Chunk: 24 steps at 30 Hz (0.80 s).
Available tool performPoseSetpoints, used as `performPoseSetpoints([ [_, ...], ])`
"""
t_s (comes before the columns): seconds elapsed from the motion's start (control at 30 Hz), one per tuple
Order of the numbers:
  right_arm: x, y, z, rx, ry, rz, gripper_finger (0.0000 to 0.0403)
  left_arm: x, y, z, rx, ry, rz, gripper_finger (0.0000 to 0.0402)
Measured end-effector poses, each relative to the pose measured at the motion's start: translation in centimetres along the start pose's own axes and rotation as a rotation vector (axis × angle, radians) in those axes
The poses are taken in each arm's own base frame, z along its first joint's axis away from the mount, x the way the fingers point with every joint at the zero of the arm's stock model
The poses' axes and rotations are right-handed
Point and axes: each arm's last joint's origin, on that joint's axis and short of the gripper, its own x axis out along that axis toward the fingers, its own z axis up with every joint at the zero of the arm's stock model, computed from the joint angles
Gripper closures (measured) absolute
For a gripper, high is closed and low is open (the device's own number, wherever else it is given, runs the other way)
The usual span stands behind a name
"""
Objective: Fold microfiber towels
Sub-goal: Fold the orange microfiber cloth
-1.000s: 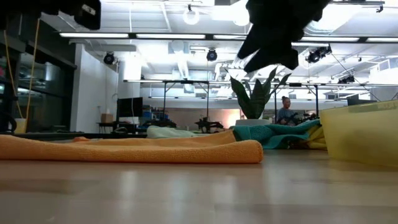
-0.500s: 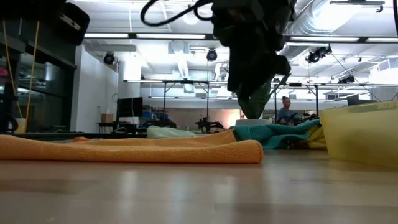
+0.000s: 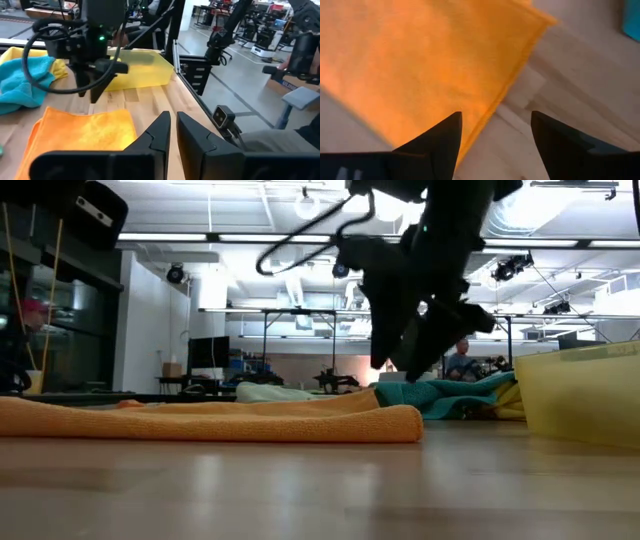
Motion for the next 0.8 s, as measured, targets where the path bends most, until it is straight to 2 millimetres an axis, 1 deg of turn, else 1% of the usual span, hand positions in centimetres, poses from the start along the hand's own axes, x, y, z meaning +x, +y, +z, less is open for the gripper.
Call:
performPoseSetpoints([
  [0.17, 1.4, 0.1, 0.0, 0.052, -0.008, -0.006, 0.0171, 0.0, 0.0, 0.0, 0.002, 0.000, 0.001, 0.0387],
  [0.43, 4.1, -0.3, 0.1, 0.079, 0.025, -0.053, 0.0171, 0.0, 0.0, 0.1, 0.035, -0.008, 0.010, 0.0387],
  [0.7, 5.1, -0.1, 0.2, 0.119, 0.011, -0.046, 0.0172, 0.0, 0.0, 0.1, 0.044, -0.008, 0.010, 0.0387],
  [0.8, 5.3, -0.1, -0.1, 0.119, 0.017, -0.069, 0.0184, 0.0, 0.0, 0.1, 0.045, -0.008, 0.010, 0.0387],
])
